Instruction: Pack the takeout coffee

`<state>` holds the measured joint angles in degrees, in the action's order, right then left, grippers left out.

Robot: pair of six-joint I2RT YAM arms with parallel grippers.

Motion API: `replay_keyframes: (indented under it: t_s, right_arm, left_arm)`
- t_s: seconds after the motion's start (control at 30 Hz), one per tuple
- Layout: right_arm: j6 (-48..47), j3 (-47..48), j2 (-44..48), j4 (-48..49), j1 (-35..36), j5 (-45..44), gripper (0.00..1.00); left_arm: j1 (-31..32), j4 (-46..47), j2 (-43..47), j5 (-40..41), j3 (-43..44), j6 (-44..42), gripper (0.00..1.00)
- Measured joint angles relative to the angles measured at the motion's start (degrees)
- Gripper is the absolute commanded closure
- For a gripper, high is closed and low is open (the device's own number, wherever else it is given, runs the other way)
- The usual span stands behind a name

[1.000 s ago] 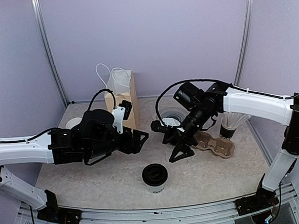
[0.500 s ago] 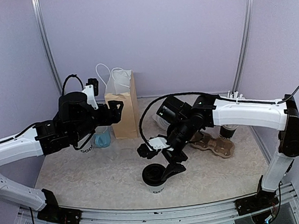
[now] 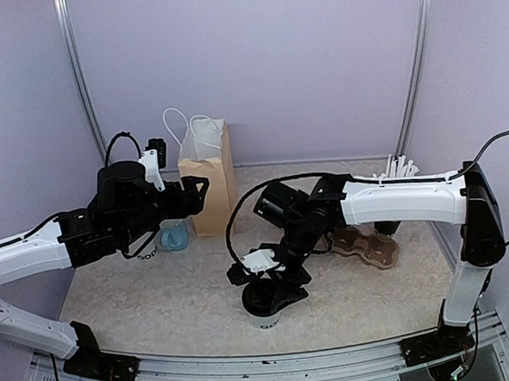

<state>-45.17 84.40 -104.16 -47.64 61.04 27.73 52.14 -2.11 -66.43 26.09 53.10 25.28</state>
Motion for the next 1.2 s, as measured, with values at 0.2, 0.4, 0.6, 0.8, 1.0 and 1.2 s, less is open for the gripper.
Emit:
replay_keyframes:
  t_s: [0.2,0.4,0.6,0.8,1.0,1.2]
  right_arm:
    - [0.02,0.39,-0.74,0.83,0.55,-1.33,0.22]
    - [0.98,1.44,-1.36,0.85,0.68,-2.54,0.27]
    - [2.69,6.45,-4.24,0.87,-1.7,-5.09,0.29]
    - [5.64,17.77,-10.69,0.66,-10.29,-6.38,0.29]
    - [9.05,31.32,-18.53,-0.09,-17.46,-7.85,0.29]
    - [11.63,41.2,-25.7,-2.45,-18.21,-8.85,0.26]
  left_arm:
    - [-0.39,0.0,0.07,-0.63,-0.87,0.02,0.15]
    - [-0.87,-0.02,0.31,-0.87,-1.64,0.02,0.16]
    - [-1.11,-0.55,2.84,-0.28,-2.03,0.0,0.15]
    - [-3.32,-7.43,4.92,2.47,-0.83,-0.02,0.16]
    - [-7.61,-15.65,6.75,1.42,2.95,0.02,0.18]
    - [-8.5,-20.37,10.49,1.16,2.99,0.31,0.2]
